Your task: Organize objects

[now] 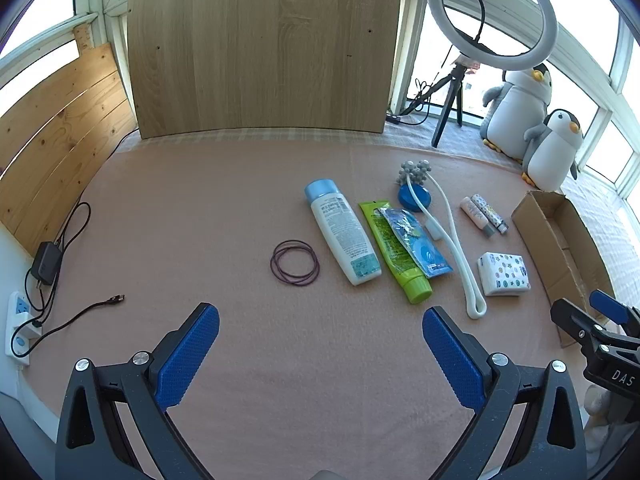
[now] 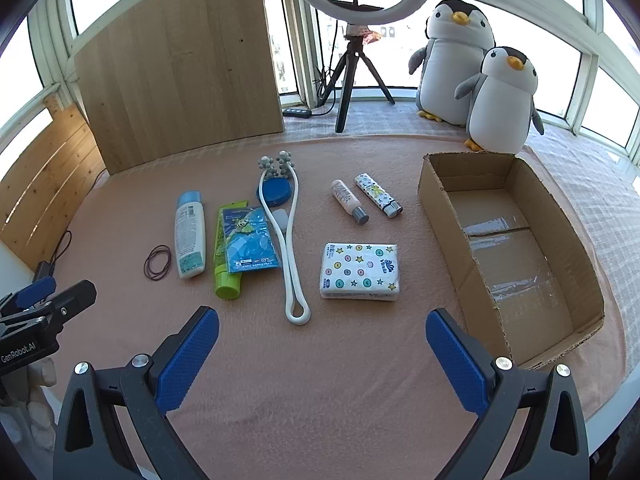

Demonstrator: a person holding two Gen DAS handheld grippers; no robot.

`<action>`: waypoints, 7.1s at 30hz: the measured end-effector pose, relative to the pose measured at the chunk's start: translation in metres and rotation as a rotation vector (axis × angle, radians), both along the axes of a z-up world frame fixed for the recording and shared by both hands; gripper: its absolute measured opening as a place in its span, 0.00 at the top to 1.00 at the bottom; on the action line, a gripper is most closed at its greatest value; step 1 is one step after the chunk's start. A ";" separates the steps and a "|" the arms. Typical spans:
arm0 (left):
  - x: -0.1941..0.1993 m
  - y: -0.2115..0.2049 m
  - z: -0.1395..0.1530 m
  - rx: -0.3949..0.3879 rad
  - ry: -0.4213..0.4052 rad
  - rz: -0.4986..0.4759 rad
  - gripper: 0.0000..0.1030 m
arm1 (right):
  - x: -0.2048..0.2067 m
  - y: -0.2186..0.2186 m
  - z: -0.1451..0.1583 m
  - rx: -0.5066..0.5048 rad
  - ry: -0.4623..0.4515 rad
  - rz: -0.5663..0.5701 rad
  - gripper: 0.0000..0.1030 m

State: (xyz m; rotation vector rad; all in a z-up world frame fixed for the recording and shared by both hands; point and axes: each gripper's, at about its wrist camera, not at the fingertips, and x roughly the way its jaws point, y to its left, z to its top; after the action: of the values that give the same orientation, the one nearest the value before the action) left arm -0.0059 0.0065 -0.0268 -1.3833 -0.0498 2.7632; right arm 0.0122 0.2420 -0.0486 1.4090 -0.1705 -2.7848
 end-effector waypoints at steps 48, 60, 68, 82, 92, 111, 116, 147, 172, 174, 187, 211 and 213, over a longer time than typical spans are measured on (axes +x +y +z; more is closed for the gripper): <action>0.000 -0.008 0.004 0.005 0.002 0.002 0.01 | 0.003 -0.007 -0.005 -0.006 -0.013 0.008 0.02; -0.002 -0.006 0.003 0.002 -0.001 -0.005 0.03 | 0.002 -0.003 -0.006 -0.013 -0.018 -0.002 0.02; -0.002 -0.005 0.001 0.003 -0.003 -0.008 0.03 | 0.001 -0.003 -0.007 -0.013 -0.023 0.001 0.02; -0.001 -0.005 -0.004 0.010 -0.009 -0.009 0.03 | 0.000 -0.002 -0.012 -0.026 -0.030 0.005 0.02; -0.007 -0.009 -0.008 0.013 -0.022 -0.005 0.05 | -0.002 -0.001 -0.016 -0.048 -0.050 0.009 0.08; -0.030 -0.013 -0.019 0.004 -0.037 -0.001 0.08 | -0.027 -0.010 -0.019 -0.083 -0.061 0.053 0.15; -0.039 -0.013 -0.021 0.002 -0.039 -0.009 0.10 | -0.042 -0.015 -0.017 -0.092 -0.058 0.073 0.19; -0.142 -0.034 -0.084 0.222 -0.131 -0.065 0.39 | -0.199 -0.105 -0.068 -0.367 -0.304 0.287 0.50; -0.167 -0.025 -0.118 0.408 -0.204 -0.129 0.54 | -0.226 -0.132 -0.112 -0.446 -0.445 0.331 0.61; -0.166 -0.024 -0.118 0.412 -0.202 -0.128 0.54 | -0.224 -0.131 -0.112 -0.451 -0.446 0.327 0.61; -0.125 -0.010 -0.085 0.394 -0.149 -0.108 0.55 | -0.182 -0.111 -0.085 -0.523 -0.392 0.318 0.64; -0.061 0.221 0.009 0.423 -0.048 -0.372 0.55 | -0.088 0.115 0.000 -0.485 -0.189 0.096 0.64; -0.055 0.246 0.010 0.422 -0.053 -0.404 0.55 | -0.081 0.137 0.000 -0.477 -0.180 0.066 0.64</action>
State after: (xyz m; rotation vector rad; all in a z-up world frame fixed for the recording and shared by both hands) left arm -0.0612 0.2520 -0.0164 -1.1967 -0.3009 2.2229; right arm -0.0684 0.3785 -0.0485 1.4904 -0.7194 -2.3380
